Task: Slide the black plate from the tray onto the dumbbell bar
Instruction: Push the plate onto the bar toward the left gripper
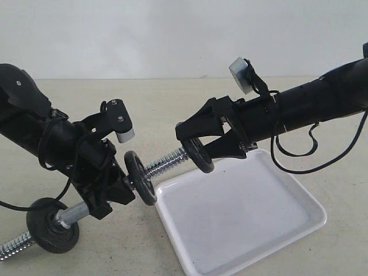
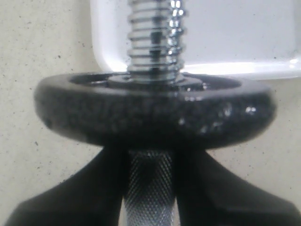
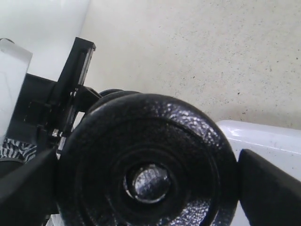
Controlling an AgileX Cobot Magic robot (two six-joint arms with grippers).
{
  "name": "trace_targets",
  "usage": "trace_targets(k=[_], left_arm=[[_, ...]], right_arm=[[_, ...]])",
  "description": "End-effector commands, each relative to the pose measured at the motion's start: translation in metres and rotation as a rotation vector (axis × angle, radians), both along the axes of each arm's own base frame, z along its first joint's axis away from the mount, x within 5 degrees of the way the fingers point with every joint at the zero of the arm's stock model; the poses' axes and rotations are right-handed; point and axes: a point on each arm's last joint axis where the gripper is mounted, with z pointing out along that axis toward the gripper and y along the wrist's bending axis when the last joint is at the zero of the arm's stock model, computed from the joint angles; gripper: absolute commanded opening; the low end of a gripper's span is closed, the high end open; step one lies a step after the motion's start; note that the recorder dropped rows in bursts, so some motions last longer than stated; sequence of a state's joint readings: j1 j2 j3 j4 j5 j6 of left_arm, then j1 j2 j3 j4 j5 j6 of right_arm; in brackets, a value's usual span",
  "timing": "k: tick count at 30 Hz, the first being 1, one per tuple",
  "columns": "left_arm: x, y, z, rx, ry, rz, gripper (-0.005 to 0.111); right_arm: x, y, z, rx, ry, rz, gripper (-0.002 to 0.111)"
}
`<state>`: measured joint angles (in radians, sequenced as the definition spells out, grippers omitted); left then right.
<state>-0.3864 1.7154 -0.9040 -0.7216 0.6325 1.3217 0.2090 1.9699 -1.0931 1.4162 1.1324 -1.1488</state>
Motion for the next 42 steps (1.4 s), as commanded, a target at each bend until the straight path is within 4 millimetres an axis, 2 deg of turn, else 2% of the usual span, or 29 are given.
trace_targets(k=[1,5,8,12,18,29,42], left_arm=[[0.003,-0.008,0.019,-0.097,-0.034,0.055,0.004],[0.003,-0.008,0.019,-0.096,-0.036,0.051,0.004],[0.003,-0.008,0.019,-0.096,-0.036,0.051,0.004],[0.003,-0.008,0.019,-0.096,-0.036,0.051,0.004],[0.003,-0.008,0.019,-0.096,-0.037,0.050,0.004],[0.003,-0.008,0.020,-0.100,-0.040,0.046,0.004],[0.003,-0.009,0.020,-0.109,-0.035,0.053,0.004]], right_arm=[[-0.002,0.003,0.015,0.105,0.001,0.024,0.000],[0.000,0.004,0.012,0.125,0.018,0.000,0.000],[0.003,0.006,0.002,0.135,0.028,-0.007,0.000],[0.002,0.014,0.004,0.160,0.018,-0.009,0.000],[-0.003,0.029,-0.007,0.169,0.034,0.021,0.000],[-0.002,0.034,-0.004,0.200,0.029,0.001,0.000],[-0.010,0.053,-0.001,0.230,0.017,0.028,0.000]])
